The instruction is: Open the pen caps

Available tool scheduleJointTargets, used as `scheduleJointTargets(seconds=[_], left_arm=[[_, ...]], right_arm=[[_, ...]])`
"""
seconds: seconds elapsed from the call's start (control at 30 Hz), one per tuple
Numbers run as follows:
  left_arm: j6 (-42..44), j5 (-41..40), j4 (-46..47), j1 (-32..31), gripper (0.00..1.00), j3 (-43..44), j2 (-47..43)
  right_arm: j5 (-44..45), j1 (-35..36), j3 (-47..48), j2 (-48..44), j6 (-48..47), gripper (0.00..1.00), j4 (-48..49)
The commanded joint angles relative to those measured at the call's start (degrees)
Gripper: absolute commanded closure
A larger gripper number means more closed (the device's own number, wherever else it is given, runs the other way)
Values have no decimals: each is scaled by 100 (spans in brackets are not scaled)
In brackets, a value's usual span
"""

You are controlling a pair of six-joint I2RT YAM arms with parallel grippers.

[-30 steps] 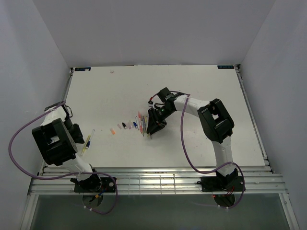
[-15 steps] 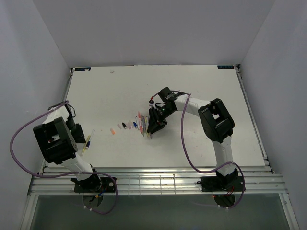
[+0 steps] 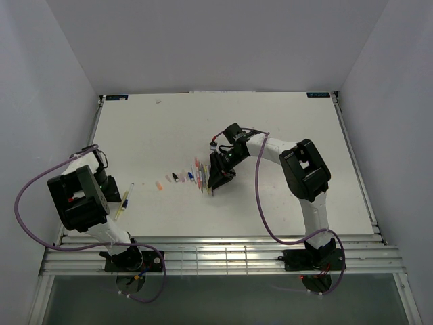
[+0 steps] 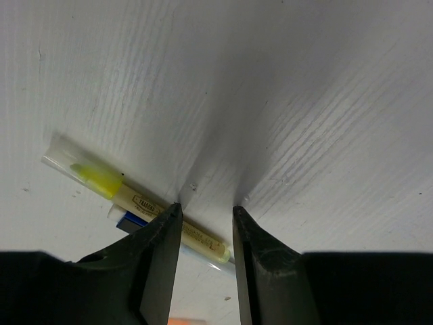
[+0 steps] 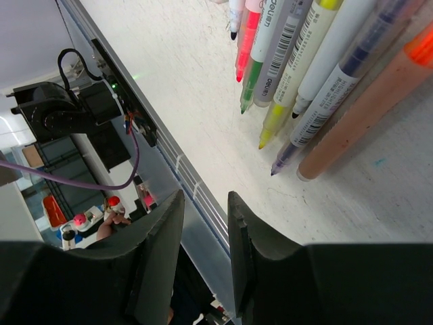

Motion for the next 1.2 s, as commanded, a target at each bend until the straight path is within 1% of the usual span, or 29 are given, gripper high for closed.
scheduleJointTargets(seconds=[0.0, 0.27, 0.63, 1.0, 1.17], left_arm=[[-1362, 132, -10, -21, 54, -83, -65], [-1327, 132, -10, -21, 54, -127, -100], [-1230, 141, -37, -12, 55, 260, -65], [-1186, 255, -54, -21, 54, 5, -232], [-958, 308, -133, -21, 54, 40, -223]], right_arm=[[-139, -26, -2, -3, -18, 62, 122], [-165, -26, 15, 32, -9, 62, 131], [-174, -35, 6, 23, -9, 62, 140], [-182, -35, -11, 32, 8, 62, 158], [-183, -35, -20, 23, 26, 62, 166]])
